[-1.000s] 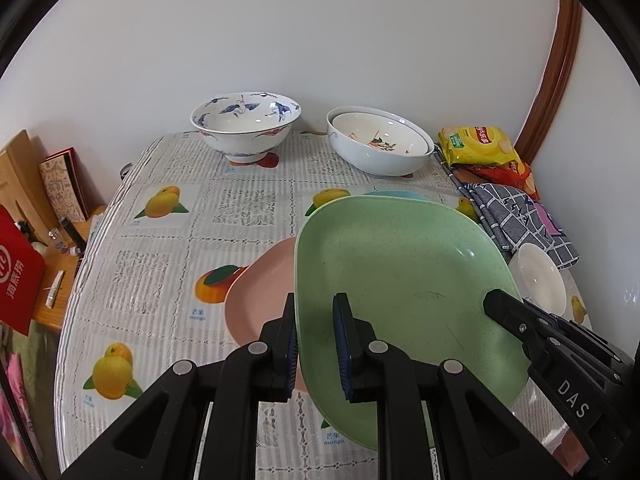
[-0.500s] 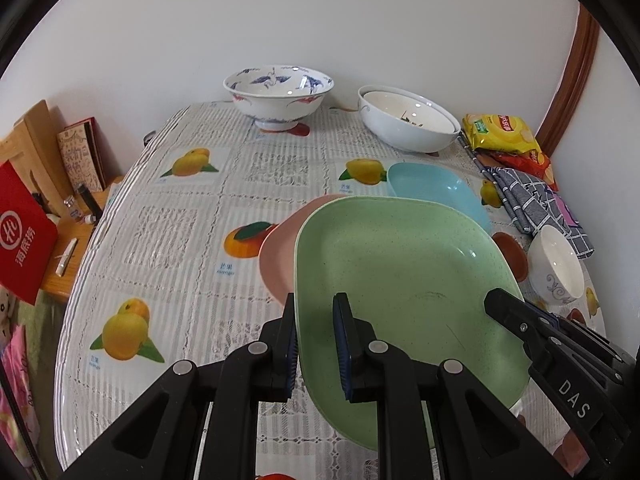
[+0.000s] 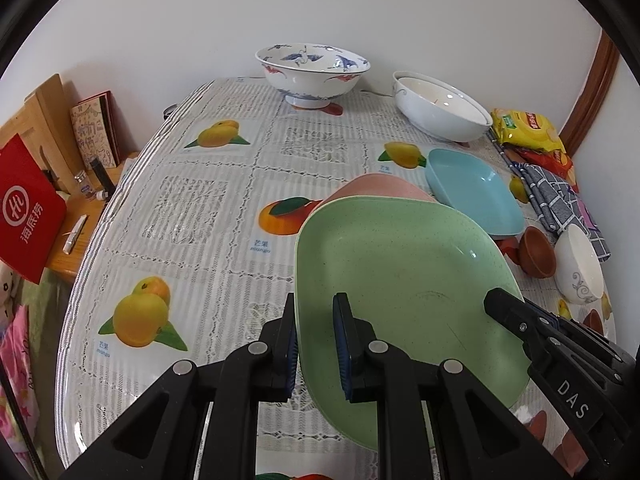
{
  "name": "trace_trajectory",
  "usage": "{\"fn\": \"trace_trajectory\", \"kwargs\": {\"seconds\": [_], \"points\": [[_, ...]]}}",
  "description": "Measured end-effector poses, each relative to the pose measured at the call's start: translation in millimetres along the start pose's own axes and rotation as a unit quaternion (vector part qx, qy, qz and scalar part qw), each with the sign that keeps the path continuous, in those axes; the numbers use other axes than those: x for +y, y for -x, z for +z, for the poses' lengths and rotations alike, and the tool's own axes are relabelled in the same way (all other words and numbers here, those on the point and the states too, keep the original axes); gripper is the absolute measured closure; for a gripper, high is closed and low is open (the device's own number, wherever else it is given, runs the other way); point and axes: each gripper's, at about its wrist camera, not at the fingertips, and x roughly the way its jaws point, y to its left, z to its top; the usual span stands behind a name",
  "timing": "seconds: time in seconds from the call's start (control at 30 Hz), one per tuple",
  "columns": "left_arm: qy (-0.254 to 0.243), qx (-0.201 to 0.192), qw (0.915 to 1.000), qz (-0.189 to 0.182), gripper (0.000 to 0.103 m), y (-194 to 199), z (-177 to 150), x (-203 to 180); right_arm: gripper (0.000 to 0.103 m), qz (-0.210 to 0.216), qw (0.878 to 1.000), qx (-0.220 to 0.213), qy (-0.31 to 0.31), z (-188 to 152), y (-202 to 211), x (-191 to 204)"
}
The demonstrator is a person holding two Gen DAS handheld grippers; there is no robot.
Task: Organize plates and bowls
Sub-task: 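Lift the green plate with both grippers and lower it onto the pink plate, then open both grippers to release the green plate on the pink plate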
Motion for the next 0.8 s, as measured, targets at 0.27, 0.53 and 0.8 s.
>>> {"fn": "trace_trajectory", "kwargs": {"seconds": [0.27,0.53,0.8], "points": [[0.013,0.007,0.9999,0.004,0.087,-13.3,7.9,6.5,0.095,0.001,1.000,0.007,0.014,9.6,-16.5,8.3],[0.017,0.015,0.9997,0.003,0.087,-28.1,16.8,1.2,0.094,-0.006,1.000,0.015,0.026,24.2,-31.2,3.5],[0.017,0.025,0.9996,0.001,0.087,-44.3,24.4,-2.5,0.093,-0.012,0.999,0.024,0.040,36.8,-46.8,-1.5]]}}
